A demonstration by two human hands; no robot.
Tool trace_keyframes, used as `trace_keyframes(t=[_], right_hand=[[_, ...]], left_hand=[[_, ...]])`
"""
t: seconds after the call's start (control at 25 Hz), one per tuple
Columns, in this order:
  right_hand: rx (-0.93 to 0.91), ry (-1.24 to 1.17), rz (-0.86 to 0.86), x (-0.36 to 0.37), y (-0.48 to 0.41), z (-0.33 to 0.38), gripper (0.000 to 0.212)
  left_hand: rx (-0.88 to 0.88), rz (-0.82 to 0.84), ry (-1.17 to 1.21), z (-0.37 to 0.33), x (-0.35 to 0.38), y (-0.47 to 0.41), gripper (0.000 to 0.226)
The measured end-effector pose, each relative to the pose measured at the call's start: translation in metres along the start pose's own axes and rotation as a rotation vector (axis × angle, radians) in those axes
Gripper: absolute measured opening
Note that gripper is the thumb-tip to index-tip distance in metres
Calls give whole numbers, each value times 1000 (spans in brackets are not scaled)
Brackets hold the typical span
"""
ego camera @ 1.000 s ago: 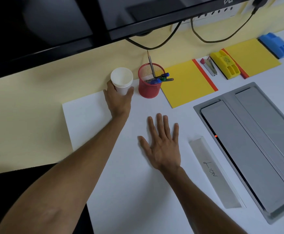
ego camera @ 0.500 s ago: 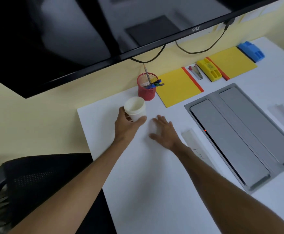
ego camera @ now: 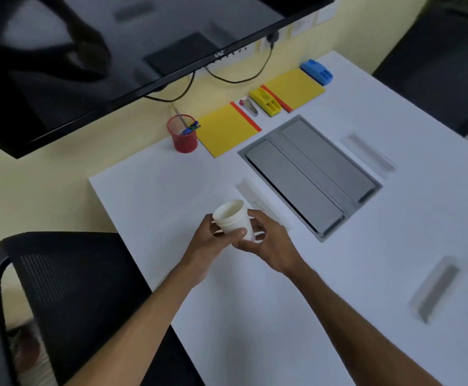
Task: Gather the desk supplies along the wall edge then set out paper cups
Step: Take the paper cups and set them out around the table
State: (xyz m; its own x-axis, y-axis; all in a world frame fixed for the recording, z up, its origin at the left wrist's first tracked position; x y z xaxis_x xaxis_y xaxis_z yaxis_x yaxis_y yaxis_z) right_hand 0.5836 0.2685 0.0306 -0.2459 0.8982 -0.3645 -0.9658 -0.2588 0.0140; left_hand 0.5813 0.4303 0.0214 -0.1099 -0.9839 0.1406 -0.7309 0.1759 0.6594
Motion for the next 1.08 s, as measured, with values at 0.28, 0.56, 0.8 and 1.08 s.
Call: trace_keyframes(t=[0.28,0.56,0.8,1.08], right_hand=[[4,115,-39,-38,113,10,71],[32,171,-127,-58,179,12,69],[113,321,-193,-80,200,-15,71],[305,177,-441,-98,175,-71,67]], left_hand=[[13,70,-91,32,62,70,61],[7,102,-90,52,105,103,69],[116,7,44,22,106,100,62],[197,-187,-48,24,85,78,73]])
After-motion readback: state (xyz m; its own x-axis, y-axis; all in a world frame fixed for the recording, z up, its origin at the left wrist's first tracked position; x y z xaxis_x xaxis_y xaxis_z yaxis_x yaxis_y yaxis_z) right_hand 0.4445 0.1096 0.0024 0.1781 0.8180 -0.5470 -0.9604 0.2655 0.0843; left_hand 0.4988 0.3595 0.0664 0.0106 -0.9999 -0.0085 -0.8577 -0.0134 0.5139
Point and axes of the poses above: each hand's wrist, its own y-axis away from the middle knuckle, its own x-axis out of the palm, z = x × y, the point moved 6 cm from there along -y, towards the middle knuckle, and after that the axes turned 12 degrees about -x, right-handed, at the moved point
